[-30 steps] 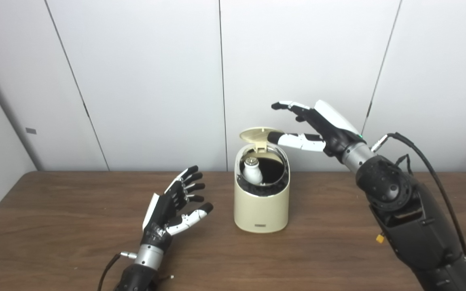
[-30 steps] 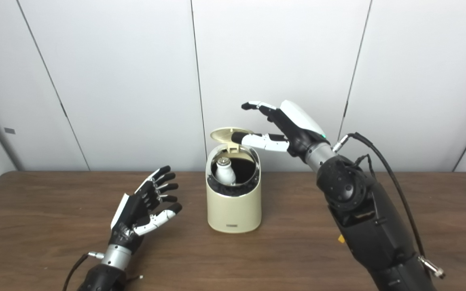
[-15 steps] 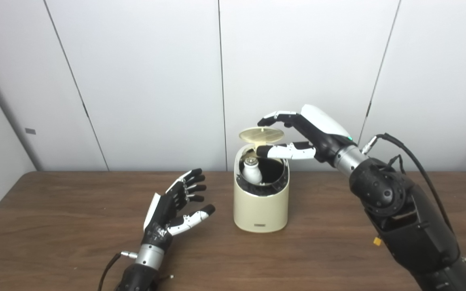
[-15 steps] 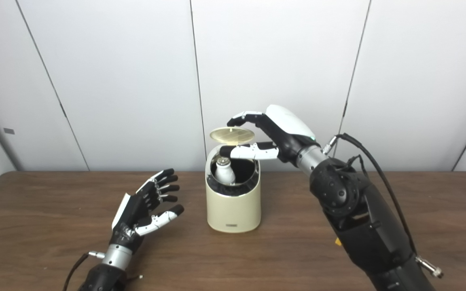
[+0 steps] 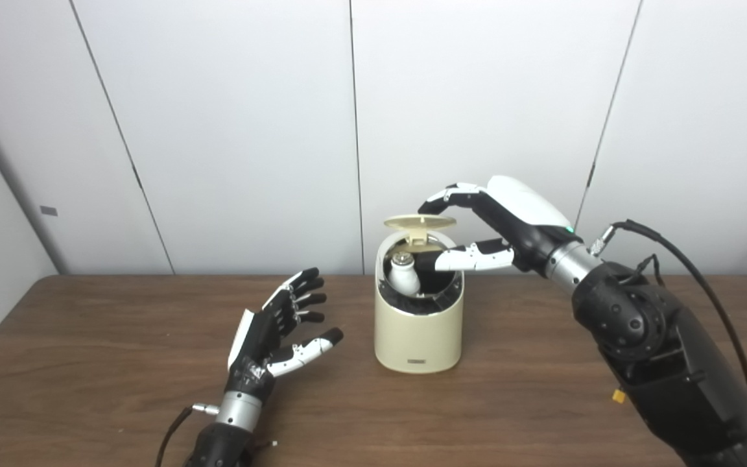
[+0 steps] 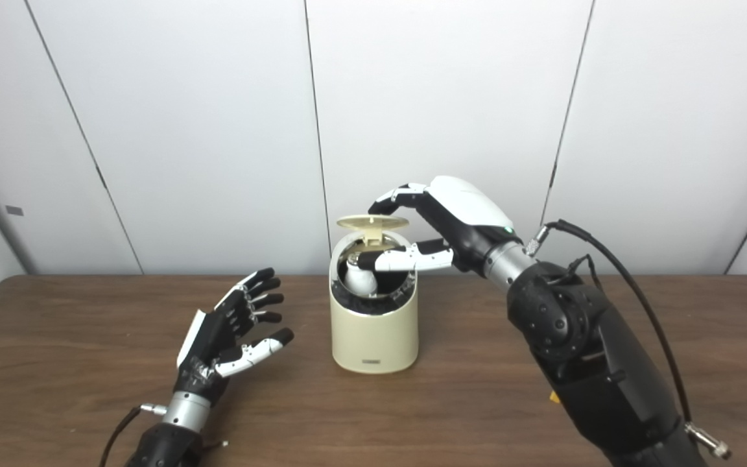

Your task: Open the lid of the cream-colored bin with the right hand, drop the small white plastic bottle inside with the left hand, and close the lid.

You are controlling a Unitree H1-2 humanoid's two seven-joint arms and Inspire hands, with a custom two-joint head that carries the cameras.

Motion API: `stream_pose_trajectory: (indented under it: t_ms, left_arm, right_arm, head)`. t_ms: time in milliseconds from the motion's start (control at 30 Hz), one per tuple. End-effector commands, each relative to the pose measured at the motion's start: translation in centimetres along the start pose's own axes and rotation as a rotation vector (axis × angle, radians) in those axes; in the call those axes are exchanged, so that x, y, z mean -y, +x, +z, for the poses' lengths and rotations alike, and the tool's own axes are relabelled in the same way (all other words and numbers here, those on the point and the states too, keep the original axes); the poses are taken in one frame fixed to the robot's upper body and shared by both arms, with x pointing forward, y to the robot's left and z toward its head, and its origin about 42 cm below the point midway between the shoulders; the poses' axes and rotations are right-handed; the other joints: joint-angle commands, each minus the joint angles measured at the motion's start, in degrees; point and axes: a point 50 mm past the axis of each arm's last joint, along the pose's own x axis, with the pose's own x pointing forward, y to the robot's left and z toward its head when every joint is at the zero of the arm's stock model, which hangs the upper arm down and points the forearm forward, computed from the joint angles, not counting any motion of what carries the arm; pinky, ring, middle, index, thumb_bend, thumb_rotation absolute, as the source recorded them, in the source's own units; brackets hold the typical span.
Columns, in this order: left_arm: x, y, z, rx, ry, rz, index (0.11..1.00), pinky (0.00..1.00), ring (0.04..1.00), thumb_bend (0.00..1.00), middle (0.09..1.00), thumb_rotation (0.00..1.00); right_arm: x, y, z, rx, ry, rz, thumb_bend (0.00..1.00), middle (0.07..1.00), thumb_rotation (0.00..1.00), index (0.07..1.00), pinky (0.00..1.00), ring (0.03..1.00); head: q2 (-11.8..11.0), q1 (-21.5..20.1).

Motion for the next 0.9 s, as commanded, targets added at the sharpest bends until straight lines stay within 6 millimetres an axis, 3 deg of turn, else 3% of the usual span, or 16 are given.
stream_pose_trajectory:
  t_ms: [0, 333, 500, 867]
  left_arm:
    - [0.5, 0.4, 0.3, 0.025, -0.008, 0.01, 0.872, 0.67, 0.786, 0.71, 0.846, 0.12]
    - [0.5, 0.2, 0.3, 0.016, -0.023, 0.014, 0.876, 0.68, 0.8, 0.68, 0.855, 0.08]
    - [0.5, 0.2, 0.3, 0.018, -0.019, 0.013, 0.868, 0.67, 0.792, 0.69, 0.85, 0.08]
    - [0.7, 0.1, 0.2, 0.015, -0.019, 0.016, 0.871, 0.66, 0.783, 0.72, 0.847, 0.11]
  right_arm:
    - [2.2, -0.1, 1.1, 0.063, -0.074, -0.05, 0.7, 0.773, 0.78, 0.734, 0.84, 0.91]
    - [1.3, -0.4, 1.3, 0.094, -0.186, 0.015, 0.71, 0.759, 0.77, 0.736, 0.87, 0.923]
    - [0.5, -0.5, 1.7, 0.123, -0.25, 0.037, 0.7, 0.732, 0.7, 0.722, 0.87, 0.903]
    - [-0.5, -0.4, 1.9, 0.151, -0.25, 0.052, 0.71, 0.725, 0.7, 0.719, 0.87, 0.89]
  head:
    - [0.06, 0.03]
    - [0.49, 0.23]
    - [0.63, 0.35]
    - [0.92, 0.64]
